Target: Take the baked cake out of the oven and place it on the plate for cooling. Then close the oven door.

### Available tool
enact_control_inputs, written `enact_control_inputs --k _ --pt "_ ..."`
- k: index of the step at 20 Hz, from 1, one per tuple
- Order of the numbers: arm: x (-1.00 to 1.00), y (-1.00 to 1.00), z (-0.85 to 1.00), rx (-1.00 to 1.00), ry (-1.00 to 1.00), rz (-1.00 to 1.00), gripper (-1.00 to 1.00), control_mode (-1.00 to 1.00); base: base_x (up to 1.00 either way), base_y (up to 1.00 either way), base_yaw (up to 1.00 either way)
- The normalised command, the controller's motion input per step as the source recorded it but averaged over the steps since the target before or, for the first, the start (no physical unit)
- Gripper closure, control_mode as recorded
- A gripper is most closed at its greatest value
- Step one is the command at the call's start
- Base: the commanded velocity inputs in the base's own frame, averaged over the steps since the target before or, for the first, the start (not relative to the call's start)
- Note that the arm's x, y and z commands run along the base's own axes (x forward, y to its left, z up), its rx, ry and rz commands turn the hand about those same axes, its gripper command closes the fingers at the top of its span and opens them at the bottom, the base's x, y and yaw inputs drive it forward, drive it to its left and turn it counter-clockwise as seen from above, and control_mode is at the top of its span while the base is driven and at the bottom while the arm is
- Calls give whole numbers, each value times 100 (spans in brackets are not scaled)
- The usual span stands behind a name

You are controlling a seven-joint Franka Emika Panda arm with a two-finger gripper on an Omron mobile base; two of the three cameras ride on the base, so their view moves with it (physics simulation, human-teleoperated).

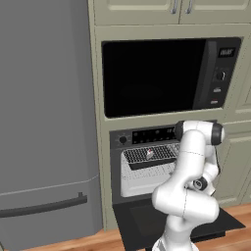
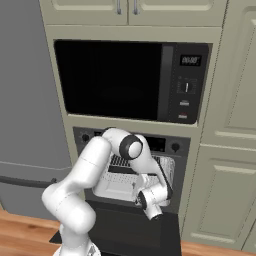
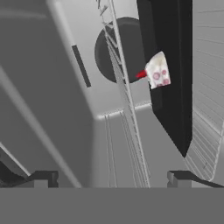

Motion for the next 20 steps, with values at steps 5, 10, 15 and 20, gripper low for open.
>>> enact_control_inputs --k 5,10,15,20 --pt "27 -33 0 1 -1 2 -100 -100 0 0 0" --pt "26 -43 -7 5 -4 2 -100 -100 0 0 0" --pt "9 -45 -26 7 -4 0 -100 -100 0 0 0" --pt "8 -23 -40 5 -4 0 -100 -100 0 0 0"
